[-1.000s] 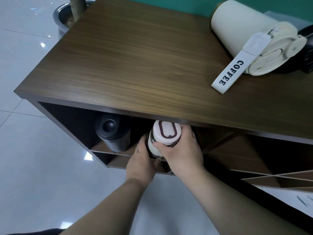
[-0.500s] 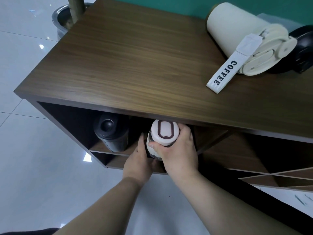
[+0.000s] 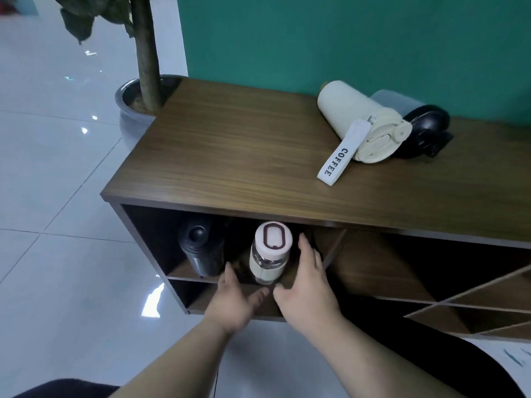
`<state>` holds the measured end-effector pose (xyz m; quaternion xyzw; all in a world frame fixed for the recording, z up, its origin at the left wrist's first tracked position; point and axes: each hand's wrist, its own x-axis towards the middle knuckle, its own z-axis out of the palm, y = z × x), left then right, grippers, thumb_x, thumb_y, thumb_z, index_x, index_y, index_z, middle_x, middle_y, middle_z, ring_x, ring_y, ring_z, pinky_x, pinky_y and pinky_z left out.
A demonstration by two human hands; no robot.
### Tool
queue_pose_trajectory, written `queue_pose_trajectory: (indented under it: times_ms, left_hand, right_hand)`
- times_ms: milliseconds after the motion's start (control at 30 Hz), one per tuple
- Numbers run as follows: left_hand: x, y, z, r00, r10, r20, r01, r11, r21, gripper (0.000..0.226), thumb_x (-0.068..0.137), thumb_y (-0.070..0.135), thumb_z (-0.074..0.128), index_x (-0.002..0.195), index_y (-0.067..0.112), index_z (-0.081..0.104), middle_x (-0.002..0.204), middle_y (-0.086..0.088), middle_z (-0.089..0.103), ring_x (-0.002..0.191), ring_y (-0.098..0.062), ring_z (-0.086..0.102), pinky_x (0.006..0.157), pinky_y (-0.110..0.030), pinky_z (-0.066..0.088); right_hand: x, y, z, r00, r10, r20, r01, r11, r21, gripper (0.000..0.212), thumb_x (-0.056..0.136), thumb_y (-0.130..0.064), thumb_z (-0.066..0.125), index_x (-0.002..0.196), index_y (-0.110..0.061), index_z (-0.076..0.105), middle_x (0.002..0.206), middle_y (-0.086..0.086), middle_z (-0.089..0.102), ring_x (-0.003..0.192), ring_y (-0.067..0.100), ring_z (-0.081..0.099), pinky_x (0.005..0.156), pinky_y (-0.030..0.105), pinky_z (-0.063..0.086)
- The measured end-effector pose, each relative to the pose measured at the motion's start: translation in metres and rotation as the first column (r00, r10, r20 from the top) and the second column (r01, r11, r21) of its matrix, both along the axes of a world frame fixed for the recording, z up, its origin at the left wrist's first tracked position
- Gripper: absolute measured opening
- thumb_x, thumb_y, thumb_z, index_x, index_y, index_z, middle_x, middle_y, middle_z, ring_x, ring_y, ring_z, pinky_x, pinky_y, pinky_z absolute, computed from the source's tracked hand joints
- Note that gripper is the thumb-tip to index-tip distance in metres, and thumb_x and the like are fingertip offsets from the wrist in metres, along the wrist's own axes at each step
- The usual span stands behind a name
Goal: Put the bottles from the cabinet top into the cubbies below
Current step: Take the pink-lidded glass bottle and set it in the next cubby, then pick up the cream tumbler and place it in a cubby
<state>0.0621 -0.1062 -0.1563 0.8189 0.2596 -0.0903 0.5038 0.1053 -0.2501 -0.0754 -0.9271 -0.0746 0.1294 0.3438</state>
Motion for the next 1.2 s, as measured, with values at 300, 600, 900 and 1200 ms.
queue_pose_trajectory:
  times_ms: [300,600,900,1200]
  left_hand:
    - [-0.040,-0.013,0.113,0.980,-0.152,0.131,0.168,0.978,-0.124,0.024,0.087,0.041,0.077,0.105,0.043,0.062,0.107,0.017,0.072,0.095,0.008,0.066,0.089,-0.015,0.050]
    - [-0.022,-0.029,0.139,0.949,-0.092,0.303,0.179,0.945,-0.272,0.016,0.095,0.025,0.073,0.111,0.028,0.073,0.083,0.018,0.073,0.074,0.005,0.063,0.084,-0.021,0.052]
    - [0.014,-0.041,0.120,0.943,-0.190,0.272,0.282,0.890,-0.359,0.020,0.087,0.032,0.075,0.105,0.024,0.072,0.080,0.015,0.070,0.073,-0.006,0.061,0.098,-0.042,0.055]
    - [0.011,-0.033,0.114,0.952,-0.181,0.248,0.251,0.924,-0.288,0.011,0.092,0.031,0.075,0.101,0.028,0.072,0.076,0.018,0.069,0.071,-0.002,0.063,0.091,-0.030,0.055]
  right_hand:
    - [-0.037,-0.060,0.091,0.979,0.049,0.197,-0.078,0.987,0.143,0.060,0.073,-0.011,0.058,0.120,-0.049,0.054,0.130,-0.036,0.049,0.124,-0.002,0.054,0.111,0.031,0.044]
    - [0.065,-0.068,0.180,0.926,-0.329,0.188,0.291,0.935,0.205,0.080,0.083,-0.054,0.072,0.149,-0.017,0.043,0.149,0.005,0.052,0.132,0.025,0.054,0.100,0.036,0.041]
    - [0.143,-0.004,0.167,0.748,-0.653,-0.116,0.630,0.644,0.435,0.115,0.060,-0.081,0.072,0.141,-0.003,0.048,0.119,0.007,0.063,0.106,0.030,0.061,0.089,0.036,0.044]
    - [0.142,0.006,0.166,0.706,-0.673,-0.221,0.659,0.508,0.554,0.092,0.056,-0.056,0.076,0.131,-0.009,0.053,0.100,0.005,0.069,0.082,0.025,0.066,0.080,0.037,0.052]
